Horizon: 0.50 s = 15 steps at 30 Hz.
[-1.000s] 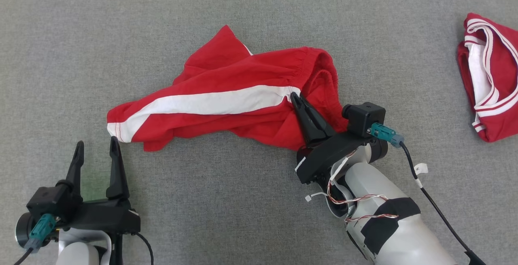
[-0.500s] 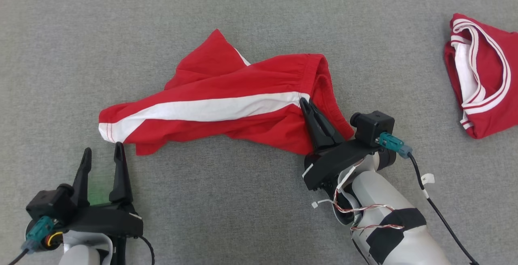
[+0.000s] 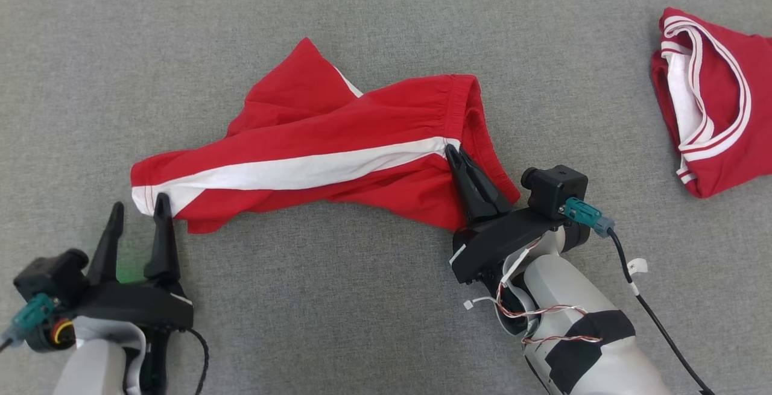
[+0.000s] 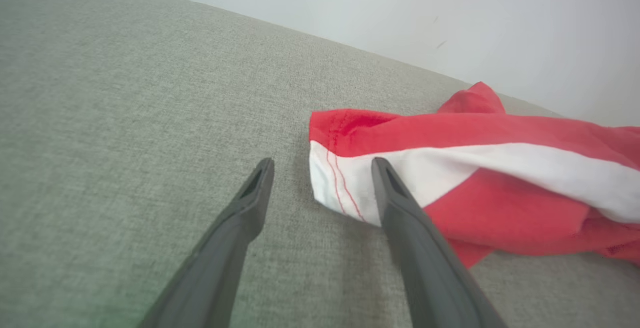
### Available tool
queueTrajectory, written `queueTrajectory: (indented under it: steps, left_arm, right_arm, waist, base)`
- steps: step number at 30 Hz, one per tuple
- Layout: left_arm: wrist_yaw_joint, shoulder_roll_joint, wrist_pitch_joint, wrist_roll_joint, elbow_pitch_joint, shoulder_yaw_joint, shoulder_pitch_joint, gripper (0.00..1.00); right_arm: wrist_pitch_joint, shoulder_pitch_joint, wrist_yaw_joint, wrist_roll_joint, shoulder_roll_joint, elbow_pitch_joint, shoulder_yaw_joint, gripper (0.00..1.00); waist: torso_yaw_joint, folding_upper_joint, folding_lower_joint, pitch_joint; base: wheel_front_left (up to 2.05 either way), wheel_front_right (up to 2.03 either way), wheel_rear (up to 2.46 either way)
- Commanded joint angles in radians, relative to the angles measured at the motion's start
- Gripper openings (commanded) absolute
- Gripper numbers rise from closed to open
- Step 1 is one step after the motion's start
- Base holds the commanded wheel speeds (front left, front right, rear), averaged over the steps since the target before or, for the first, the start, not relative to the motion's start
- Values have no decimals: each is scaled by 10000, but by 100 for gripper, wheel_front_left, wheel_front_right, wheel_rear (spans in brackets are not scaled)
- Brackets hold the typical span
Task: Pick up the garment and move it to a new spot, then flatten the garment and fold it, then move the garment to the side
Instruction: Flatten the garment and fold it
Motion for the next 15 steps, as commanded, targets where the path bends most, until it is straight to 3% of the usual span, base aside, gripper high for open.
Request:
queueTrajectory:
  steps: [1, 4, 5, 6, 7, 15]
  left_arm:
    - [22, 143, -28, -158, 44, -82, -212, 100]
    - [22, 250, -28, -427, 122, -232, -292, 100]
    - [22, 296, -28, -457, 125, -277, -323, 49]
    - [22, 324, -28, -452, 160, -360, -339, 36]
    - [22, 315, -28, -497, 189, -418, -362, 1]
    - [22, 314, -28, -480, -107, -524, -434, 0]
  right_arm:
    - [5, 57, 27, -59, -1, -40, -9, 0]
    - [7, 35, 27, -91, 7, -78, -30, 0]
    - [7, 29, 27, -88, 8, -87, -39, 0]
    - [7, 23, 27, -91, 11, -98, -46, 0]
    - [7, 16, 27, -105, 13, -102, -59, 0]
    - [5, -23, 28, -181, 23, -260, -260, 0]
  waist:
    - [-17, 0, 0, 22]
    - [-39, 0, 0, 60]
    - [-41, 0, 0, 76]
    - [-41, 0, 0, 93]
    - [-37, 0, 0, 107]
    - [59, 0, 0, -17]
  base:
    - [0, 0, 0]
    - [0, 0, 0]
    - [0, 0, 0]
    - [0, 0, 0]
    - [0, 0, 0]
    - [0, 0, 0]
